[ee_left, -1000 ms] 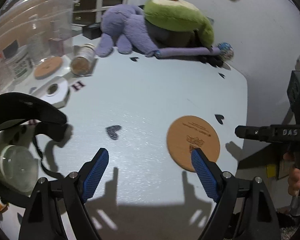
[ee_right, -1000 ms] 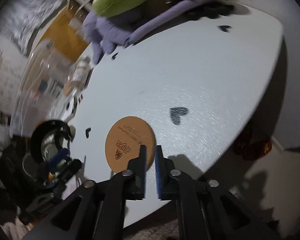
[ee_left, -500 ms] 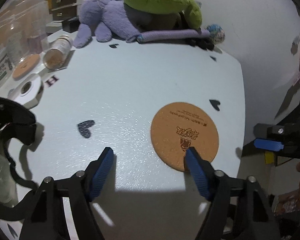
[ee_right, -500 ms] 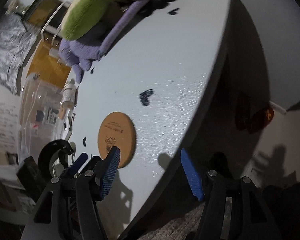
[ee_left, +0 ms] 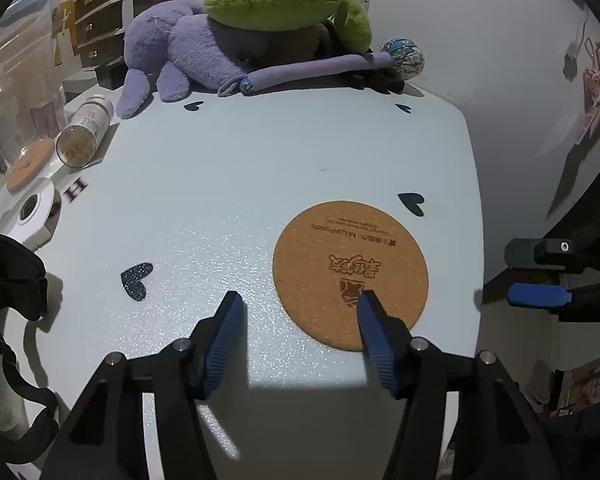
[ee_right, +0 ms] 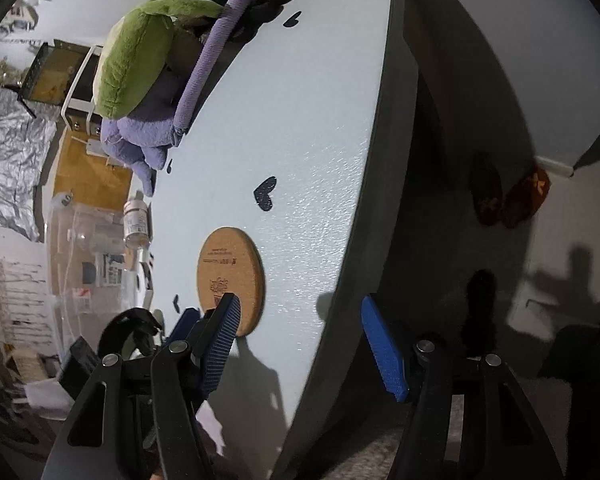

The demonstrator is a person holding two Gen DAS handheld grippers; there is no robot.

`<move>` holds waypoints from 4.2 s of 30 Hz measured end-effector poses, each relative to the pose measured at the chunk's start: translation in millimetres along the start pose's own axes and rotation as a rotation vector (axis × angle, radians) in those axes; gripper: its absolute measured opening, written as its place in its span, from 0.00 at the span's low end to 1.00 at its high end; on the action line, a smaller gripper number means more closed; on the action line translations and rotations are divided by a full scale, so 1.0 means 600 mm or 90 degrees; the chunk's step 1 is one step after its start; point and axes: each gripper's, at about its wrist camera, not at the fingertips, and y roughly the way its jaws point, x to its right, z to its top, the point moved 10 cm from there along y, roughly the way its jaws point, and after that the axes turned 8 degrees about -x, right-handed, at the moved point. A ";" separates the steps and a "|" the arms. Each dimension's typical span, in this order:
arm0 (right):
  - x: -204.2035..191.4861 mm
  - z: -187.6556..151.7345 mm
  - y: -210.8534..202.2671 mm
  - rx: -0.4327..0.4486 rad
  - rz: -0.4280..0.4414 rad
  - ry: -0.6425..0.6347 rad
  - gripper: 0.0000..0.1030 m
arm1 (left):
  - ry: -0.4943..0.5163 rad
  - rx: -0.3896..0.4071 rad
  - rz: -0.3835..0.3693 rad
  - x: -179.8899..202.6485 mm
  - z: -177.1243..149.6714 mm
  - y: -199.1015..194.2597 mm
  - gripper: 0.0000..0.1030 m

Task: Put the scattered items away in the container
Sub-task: 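Hold the coaster at the edge with the left gripper while the right gripper grasps its rim, then carry the cork coaster with the right gripper and lower it into the clear box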

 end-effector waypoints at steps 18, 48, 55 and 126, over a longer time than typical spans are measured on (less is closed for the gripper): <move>0.046 0.021 0.012 0.008 0.037 0.088 0.61 | 0.089 -0.010 -0.052 0.110 0.002 0.011 0.56; -0.023 0.028 -0.042 0.013 0.053 -0.012 0.10 | 0.091 0.006 -0.124 0.151 0.021 -0.039 0.70; -0.112 0.056 -0.060 0.028 0.078 -0.072 0.09 | 0.059 0.053 -0.086 0.092 0.044 -0.094 0.70; -0.777 -0.007 0.518 -0.438 -0.518 -1.042 0.94 | -0.485 0.227 0.199 -0.479 -0.091 -0.355 0.71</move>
